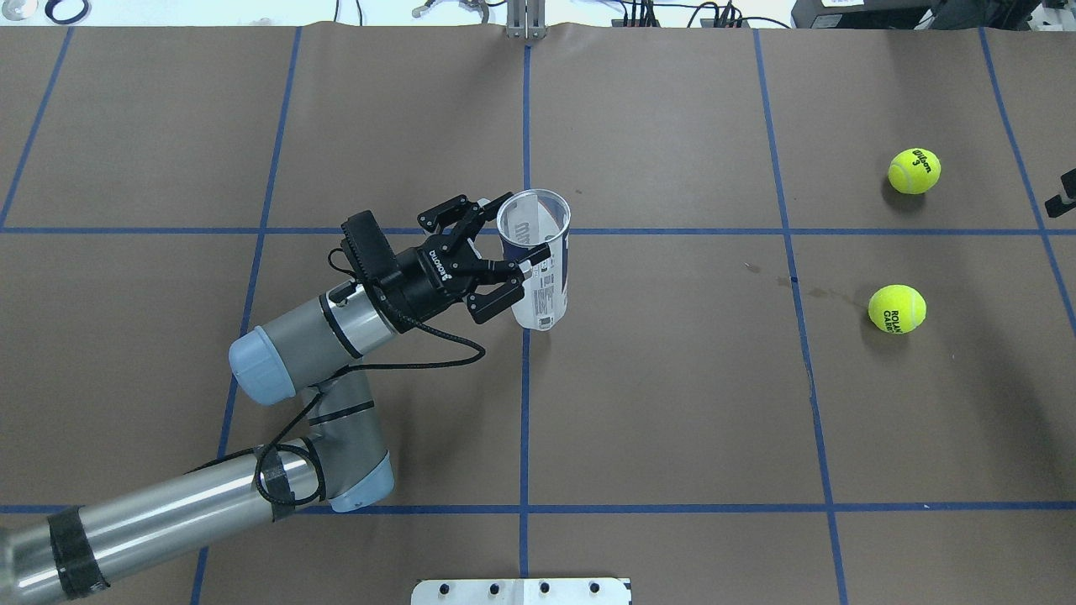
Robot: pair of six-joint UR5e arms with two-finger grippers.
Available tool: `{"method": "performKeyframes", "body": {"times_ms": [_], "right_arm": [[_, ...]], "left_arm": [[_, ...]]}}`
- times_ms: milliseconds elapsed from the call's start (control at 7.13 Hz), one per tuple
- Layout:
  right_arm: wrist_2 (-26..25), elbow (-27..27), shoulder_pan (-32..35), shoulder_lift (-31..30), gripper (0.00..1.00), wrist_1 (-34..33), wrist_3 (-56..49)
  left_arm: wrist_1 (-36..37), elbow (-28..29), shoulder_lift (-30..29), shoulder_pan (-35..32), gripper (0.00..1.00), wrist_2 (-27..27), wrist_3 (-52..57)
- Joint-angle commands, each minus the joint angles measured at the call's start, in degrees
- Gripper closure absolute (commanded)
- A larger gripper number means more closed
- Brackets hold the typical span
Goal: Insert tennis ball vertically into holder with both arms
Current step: 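Lift the can with the left gripper and tilt it upright, then hold the upright can steady with the left gripper, open end up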
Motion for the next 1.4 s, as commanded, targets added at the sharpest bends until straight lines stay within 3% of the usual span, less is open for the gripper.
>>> {"method": "performKeyframes", "body": {"times_ms": [0,421,982,1263], "right_arm": [[0.5,0.1,0.0,0.1,0.01,0.1,0.0],[0.6,0.1,-0.2,0.1,0.01,0.0,0.0],[0.6,0.1,-0.3,0.1,0.01,0.0,0.0],[0.6,0.1,-0.3,0.1,0.01,0.0,0.0]], "left_arm": [[-0.9,0.2,0.2,0.6,0.75,0.1,4.4],[-2.1,0.7,1.3,1.3,0.74,0.1,8.3],[-2.4,0.3,1.6,1.8,0.51,0.0,8.1],[-2.4,0.2,1.7,2.3,0.51,0.0,7.8]]}}
